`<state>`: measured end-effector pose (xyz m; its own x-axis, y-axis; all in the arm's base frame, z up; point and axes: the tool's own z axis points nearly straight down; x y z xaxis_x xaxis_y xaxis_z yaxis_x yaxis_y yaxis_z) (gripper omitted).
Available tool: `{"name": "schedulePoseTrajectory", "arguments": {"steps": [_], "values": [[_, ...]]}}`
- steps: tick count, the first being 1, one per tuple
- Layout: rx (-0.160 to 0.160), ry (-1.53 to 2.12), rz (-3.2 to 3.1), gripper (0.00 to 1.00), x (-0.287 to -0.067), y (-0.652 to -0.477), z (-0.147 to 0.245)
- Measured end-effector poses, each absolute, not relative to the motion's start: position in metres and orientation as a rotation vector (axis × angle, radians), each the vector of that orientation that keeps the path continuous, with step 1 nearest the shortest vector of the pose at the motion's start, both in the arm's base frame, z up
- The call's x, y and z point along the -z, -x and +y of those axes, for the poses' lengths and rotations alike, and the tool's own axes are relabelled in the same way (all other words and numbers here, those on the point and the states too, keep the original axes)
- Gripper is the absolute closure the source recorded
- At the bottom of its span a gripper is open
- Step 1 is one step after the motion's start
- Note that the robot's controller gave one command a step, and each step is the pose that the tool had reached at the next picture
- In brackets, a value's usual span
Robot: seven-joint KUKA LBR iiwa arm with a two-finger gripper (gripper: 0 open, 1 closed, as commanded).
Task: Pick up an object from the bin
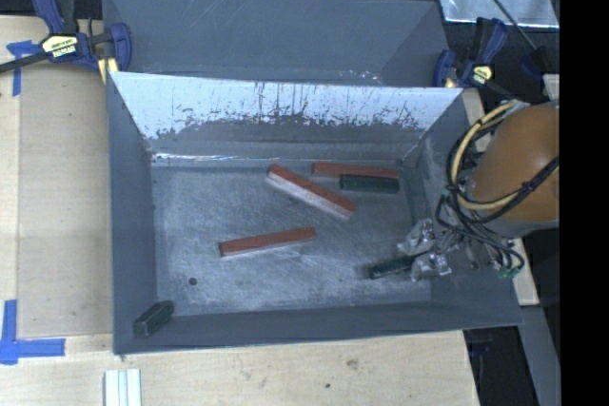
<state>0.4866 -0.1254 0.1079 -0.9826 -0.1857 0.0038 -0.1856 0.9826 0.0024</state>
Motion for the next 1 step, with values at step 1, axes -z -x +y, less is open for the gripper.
{"name": "schedulePoseTrajectory", "arguments": {"steps": [1], "values": [[0.002,-0.293,-3.126,1.00,-0.1271,-0.4872,-0.1256]]}}
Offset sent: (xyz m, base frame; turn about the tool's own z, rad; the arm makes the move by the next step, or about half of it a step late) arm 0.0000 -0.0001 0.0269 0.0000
